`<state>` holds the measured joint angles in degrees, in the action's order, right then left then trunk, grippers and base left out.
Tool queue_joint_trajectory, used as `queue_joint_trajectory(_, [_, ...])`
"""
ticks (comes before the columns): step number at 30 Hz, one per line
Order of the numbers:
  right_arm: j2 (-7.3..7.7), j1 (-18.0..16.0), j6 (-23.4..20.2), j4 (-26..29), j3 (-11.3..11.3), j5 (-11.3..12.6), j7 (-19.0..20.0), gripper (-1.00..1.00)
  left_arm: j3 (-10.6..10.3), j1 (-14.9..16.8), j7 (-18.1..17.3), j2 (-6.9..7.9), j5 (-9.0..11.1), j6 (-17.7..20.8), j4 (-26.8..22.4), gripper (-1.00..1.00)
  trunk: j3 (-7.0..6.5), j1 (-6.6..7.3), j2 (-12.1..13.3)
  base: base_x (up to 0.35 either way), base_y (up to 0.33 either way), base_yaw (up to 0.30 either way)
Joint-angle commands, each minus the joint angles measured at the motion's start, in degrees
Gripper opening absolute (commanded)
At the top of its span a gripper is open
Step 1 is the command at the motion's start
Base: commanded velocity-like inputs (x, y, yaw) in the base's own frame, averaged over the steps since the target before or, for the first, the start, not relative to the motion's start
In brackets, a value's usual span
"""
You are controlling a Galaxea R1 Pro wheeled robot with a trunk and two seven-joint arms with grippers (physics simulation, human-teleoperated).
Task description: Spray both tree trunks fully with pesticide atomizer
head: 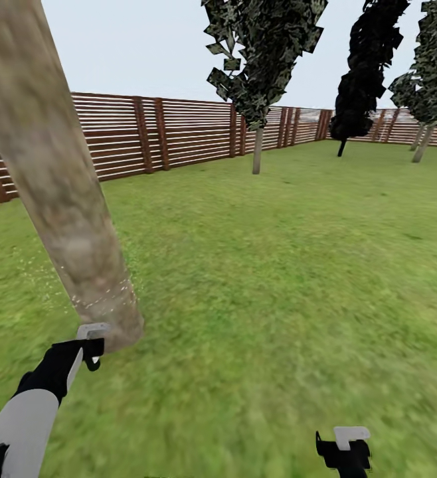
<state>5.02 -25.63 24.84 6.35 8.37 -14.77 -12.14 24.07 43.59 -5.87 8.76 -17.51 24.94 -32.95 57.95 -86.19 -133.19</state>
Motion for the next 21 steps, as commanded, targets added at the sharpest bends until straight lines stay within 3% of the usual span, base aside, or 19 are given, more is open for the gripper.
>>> queue_joint_trajectory(1, [-0.01, -0.04, 0.20, -0.07, 0.42, -0.61, -0.17, 1.00, 0.27, 0.41, -0.54, -0.28, -0.77, 0.28, -0.09, -1.00, 0.05, 0.01, -0.02, 0.000, 0.000, 0.277])
queue_joint_trajectory(3, [-0.01, -0.04, 0.20, -0.04, 0.42, -0.61, -0.18, 1.00, 0.03, 1.88, -0.60, -0.88, -0.83, 0.58, -0.12, -1.00, 0.05, 0.01, -0.02, 0.000, 0.000, 0.264])
queue_joint_trajectory(8, [0.07, -0.04, 0.21, -0.09, 0.42, -0.61, -0.25, 1.00, -0.15, 9.95, -0.99, -1.25, -1.10, 4.09, -0.09, -1.00, 0.05, 0.01, -0.02, 0.000, 0.000, 0.036])
queue_joint_trajectory(12, [0.15, -0.04, 0.21, -0.04, 0.43, -0.58, -0.25, 1.00, -0.19, 10.60, -1.49, 2.37, -1.13, 4.49, -0.10, -1.00, 0.05, 0.01, -0.02, 0.000, 0.000, 0.000])
queue_joint_trajectory(14, [0.16, -0.04, 0.21, -0.02, 0.46, -0.55, -0.25, 1.00, -0.48, 10.59, -1.58, 1.82, -1.10, 4.44, -0.09, -1.00, 0.05, 0.01, -0.02, 0.000, 0.000, 0.000])
queue_joint_trajectory(17, [0.15, -0.04, 0.21, 0.00, 0.45, -0.52, -0.25, 1.00, -4.19, 10.64, -1.83, -0.56, -1.01, 4.82, -0.10, -1.00, 0.05, 0.01, -0.02, 0.000, 0.000, 0.000])
queue_joint_trajectory(18, [0.14, -0.04, 0.21, 0.00, 0.47, -0.52, -0.25, 1.00, -4.64, 10.64, -1.86, -0.01, -0.93, 4.91, -0.09, -1.00, 0.05, 0.01, -0.02, 0.000, 0.000, 0.194])
queue_joint_trajectory(19, [0.15, -0.04, 0.21, 0.02, 0.50, -0.52, -0.25, 1.00, -4.72, 10.64, -2.16, 2.29, -0.87, 6.33, -0.09, -1.00, 0.05, 0.01, -0.02, 0.000, 0.000, 0.270])
queue_joint_trajectory(21, [0.15, -0.04, 0.21, 0.06, 0.50, -0.52, -0.25, 1.00, -4.75, 10.53, -2.33, 2.69, -0.88, 7.45, -0.09, -1.00, 0.05, 0.01, -0.02, 0.000, 0.000, 0.275])
